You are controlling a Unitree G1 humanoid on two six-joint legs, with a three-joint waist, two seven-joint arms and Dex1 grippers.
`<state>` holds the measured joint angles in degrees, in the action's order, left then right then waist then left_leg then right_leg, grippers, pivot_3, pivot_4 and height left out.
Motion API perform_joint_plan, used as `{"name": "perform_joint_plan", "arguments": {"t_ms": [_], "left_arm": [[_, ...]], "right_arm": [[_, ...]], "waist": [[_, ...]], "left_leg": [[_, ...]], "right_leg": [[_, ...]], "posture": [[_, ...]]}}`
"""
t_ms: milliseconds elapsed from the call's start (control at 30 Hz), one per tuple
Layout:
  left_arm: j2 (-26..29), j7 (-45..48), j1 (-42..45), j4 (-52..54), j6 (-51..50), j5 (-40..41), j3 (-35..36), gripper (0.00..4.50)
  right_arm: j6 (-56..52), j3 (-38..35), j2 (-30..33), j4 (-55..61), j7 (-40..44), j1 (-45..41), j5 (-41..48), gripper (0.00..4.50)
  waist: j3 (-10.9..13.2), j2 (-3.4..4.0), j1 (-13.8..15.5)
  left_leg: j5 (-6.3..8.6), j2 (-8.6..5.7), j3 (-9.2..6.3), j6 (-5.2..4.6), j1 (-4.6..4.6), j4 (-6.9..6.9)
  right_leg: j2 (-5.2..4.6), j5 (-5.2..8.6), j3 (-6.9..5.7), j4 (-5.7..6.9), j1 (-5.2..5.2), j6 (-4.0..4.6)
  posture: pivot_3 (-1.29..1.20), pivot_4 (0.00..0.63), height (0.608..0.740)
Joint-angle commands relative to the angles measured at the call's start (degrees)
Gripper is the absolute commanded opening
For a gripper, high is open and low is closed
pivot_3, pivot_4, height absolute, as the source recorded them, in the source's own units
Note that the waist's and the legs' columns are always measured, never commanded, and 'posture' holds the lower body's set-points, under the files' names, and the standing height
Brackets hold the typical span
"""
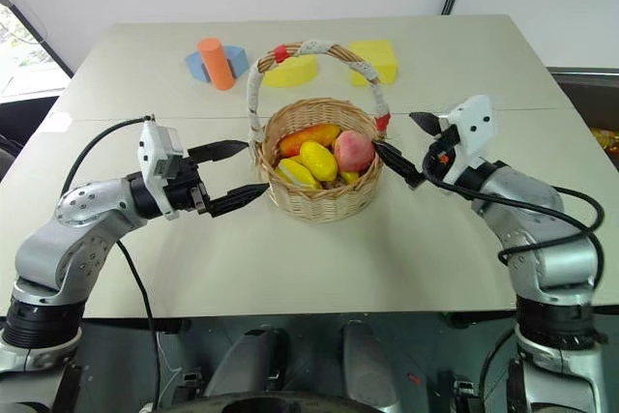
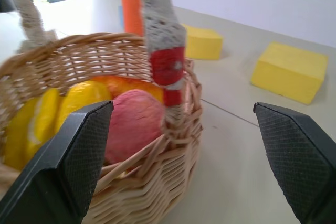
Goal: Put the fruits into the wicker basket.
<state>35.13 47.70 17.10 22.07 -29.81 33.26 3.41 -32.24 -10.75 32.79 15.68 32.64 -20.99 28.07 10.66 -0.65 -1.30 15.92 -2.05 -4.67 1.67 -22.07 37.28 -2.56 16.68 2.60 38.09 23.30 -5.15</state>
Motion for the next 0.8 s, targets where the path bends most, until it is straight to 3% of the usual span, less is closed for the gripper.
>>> {"name": "perform_joint_plan", "arguments": {"t_ms": [33, 267, 500, 633, 800], "left_arm": [[-0.1, 0.5, 1.0, 0.5, 0.9, 0.2, 0.0, 4.50], [-0.2, 0.0, -0.1, 1.7, 0.9, 0.3, 0.5, 4.50], [-0.2, 0.0, 0.4, 1.5, 1.1, 0.3, 0.5, 4.50], [-0.4, 0.7, 1.3, 0.4, 1.6, -0.1, -0.3, 4.50], [-1.4, 1.1, 3.0, -1.4, 2.0, -0.7, -1.5, 4.50]], "right_arm": [[3.5, 0.7, -2.5, -5.4, -1.4, -3.8, -1.9, 3.69], [3.4, -1.0, -3.0, -3.5, 1.0, -3.4, 1.6, 0.07], [6.6, -7.9, 1.2, -6.5, -5.4, -3.8, -3.0, 0.02], [10.3, -14.0, 5.4, -14.9, -11.7, -5.3, -7.8, 0.02], [14.7, -14.8, 8.0, -26.3, -15.7, -7.7, -12.5, 0.02]], "waist": [[0.0, 0.00, 0.2], [0.0, 0.00, 0.6], [0.0, 0.01, 0.5], [0.0, 0.01, 0.8], [0.0, 0.01, 0.1]], "left_leg": [[0.00, 0.00, 0.00, 0.00, -0.05, 0.01], [0.04, -0.10, -0.04, -0.06, -0.31, 0.03], [0.02, -0.07, -0.04, -0.04, -0.30, 0.04], [0.03, -0.12, -0.03, -0.04, -0.31, 0.05], [0.02, -0.08, 0.02, -0.05, -0.29, 0.02]], "right_leg": [[0.00, 0.00, 0.00, 0.00, 0.04, 0.00], [-0.15, 0.00, -0.03, -0.09, 0.18, 0.00], [-0.12, 0.00, -0.03, -0.06, 0.19, 0.00], [-0.15, 0.00, -0.04, -0.06, 0.17, 0.00], [-0.09, 0.00, -0.02, -0.06, 0.17, 0.00]], "posture": [[0.00, 0.150, 0.740], [0.00, 0.150, 0.740], [0.00, 0.150, 0.740], [0.00, 0.150, 0.740], [0.00, 0.150, 0.740]]}}
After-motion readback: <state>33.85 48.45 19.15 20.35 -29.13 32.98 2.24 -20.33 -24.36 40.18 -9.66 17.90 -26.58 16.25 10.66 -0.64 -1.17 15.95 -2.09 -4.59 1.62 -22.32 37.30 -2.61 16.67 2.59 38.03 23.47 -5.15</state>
